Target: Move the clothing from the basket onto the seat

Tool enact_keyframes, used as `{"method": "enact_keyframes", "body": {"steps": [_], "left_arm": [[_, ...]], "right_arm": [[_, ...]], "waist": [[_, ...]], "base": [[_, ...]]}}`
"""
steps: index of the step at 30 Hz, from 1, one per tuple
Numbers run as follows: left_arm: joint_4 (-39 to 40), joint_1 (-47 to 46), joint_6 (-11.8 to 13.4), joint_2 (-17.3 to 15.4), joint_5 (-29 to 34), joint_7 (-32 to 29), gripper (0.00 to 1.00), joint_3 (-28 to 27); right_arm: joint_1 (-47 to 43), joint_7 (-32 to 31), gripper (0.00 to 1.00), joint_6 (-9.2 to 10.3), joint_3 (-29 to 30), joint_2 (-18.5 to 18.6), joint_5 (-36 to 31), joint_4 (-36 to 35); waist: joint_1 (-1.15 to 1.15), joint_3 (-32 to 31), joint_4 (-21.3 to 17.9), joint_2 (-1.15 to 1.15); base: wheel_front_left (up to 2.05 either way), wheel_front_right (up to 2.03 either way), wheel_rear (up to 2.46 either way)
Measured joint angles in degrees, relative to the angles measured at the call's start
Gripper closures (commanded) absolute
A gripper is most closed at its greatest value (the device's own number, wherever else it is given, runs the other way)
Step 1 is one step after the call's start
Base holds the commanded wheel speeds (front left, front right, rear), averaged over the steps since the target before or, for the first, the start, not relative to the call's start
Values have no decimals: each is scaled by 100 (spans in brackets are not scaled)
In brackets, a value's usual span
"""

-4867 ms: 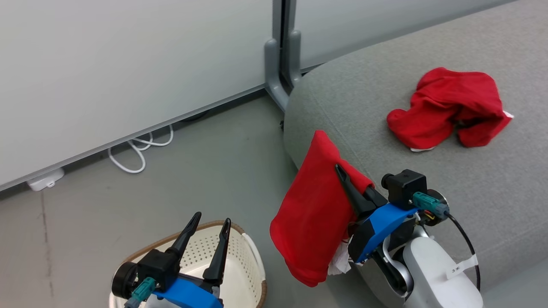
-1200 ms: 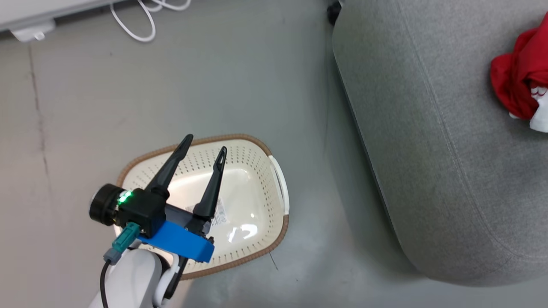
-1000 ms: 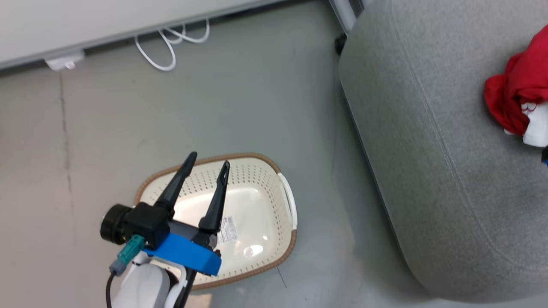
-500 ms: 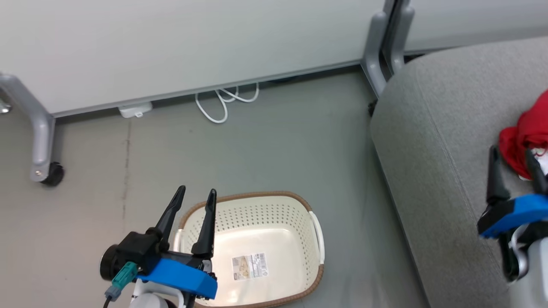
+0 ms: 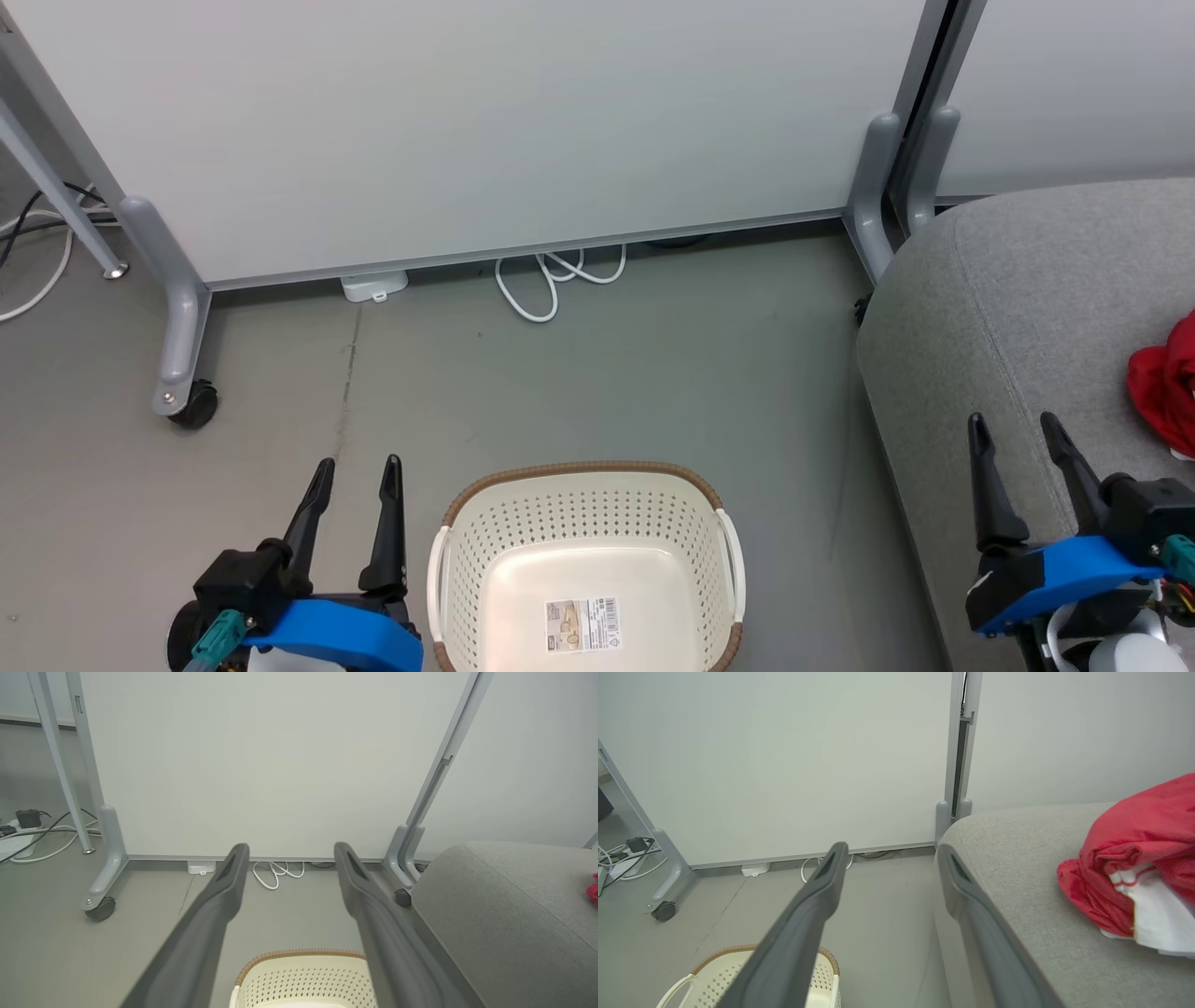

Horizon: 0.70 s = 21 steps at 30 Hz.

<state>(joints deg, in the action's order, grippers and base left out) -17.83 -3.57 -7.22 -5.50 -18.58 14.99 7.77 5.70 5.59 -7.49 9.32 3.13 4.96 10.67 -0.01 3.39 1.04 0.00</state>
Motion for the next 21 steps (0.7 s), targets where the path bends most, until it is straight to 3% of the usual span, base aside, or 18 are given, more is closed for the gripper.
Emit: {"method": "enact_keyframes", "body": {"steps": [8, 21], "left_arm": [[-166, 124, 0, 22, 2, 0, 0, -182], [-250, 203, 0, 27, 8, 0, 0, -186]], "right_arm": [[-315, -74, 0, 0, -305, -18, 347, -213], [-396, -82, 0, 0, -372, -18, 376, -203]], "waist": [[0, -158, 119, 0], [0, -234, 141, 0]], "base": [[0, 0, 0], [0, 0, 0]]}}
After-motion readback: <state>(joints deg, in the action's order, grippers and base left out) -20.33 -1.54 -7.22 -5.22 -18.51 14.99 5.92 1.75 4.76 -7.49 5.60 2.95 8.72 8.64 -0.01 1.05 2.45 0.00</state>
